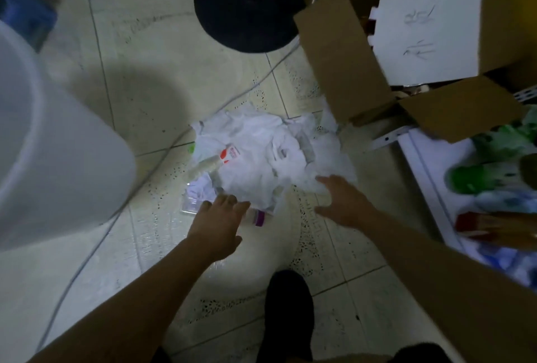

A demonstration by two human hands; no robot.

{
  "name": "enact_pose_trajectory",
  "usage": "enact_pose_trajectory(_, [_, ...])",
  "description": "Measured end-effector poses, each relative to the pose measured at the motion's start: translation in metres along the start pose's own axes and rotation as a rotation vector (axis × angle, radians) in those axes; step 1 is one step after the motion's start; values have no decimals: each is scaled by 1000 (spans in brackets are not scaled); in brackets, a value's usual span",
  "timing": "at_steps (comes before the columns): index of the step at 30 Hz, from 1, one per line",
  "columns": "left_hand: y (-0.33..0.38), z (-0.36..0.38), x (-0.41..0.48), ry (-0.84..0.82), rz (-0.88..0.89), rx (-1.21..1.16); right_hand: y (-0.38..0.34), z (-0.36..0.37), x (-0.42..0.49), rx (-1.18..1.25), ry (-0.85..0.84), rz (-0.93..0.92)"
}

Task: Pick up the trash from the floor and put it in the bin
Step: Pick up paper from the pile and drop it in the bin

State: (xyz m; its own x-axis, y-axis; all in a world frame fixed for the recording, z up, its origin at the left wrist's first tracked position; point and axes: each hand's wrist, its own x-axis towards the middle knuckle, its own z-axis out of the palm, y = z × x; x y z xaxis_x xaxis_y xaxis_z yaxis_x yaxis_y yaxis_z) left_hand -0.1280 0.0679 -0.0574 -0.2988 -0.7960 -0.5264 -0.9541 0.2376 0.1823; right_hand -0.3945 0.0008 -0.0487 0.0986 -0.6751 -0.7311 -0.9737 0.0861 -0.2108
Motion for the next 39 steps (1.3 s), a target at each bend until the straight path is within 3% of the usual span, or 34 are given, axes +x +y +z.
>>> enact_pose_trajectory(4, [-18,47,40,20,34,208,38,-11,67,-61,107,-38])
enact_pose_trajectory(11, [-29,91,106,-69,150,374,57,40,135,41,169,-213])
enact_pose_trajectory(14, [-35,85,119,-112,135,218,48,52,148,88,250,-219])
enact_pose_trajectory(17, [-39,72,105,-32,38,-8,36,53,148,76,241,-198])
enact_pose_trajectory(20, [-39,62,90,69,-24,-49,28,56,142,38,250,-154])
enact_pose_trajectory(23, [-44,54,92,85,-68,-134,19,59,141,94,290,-228])
enact_pose_trajectory(26, [-45,44,98,115,-120,-198,7,50,137,181,225,-306])
enact_pose_trajectory(33, [-48,7,96,214,-178,-358,-26,19,112,337,15,-301])
enact_pose_trajectory(39, [-66,-41,90,376,-222,-566,-62,-15,96,720,-2,-335])
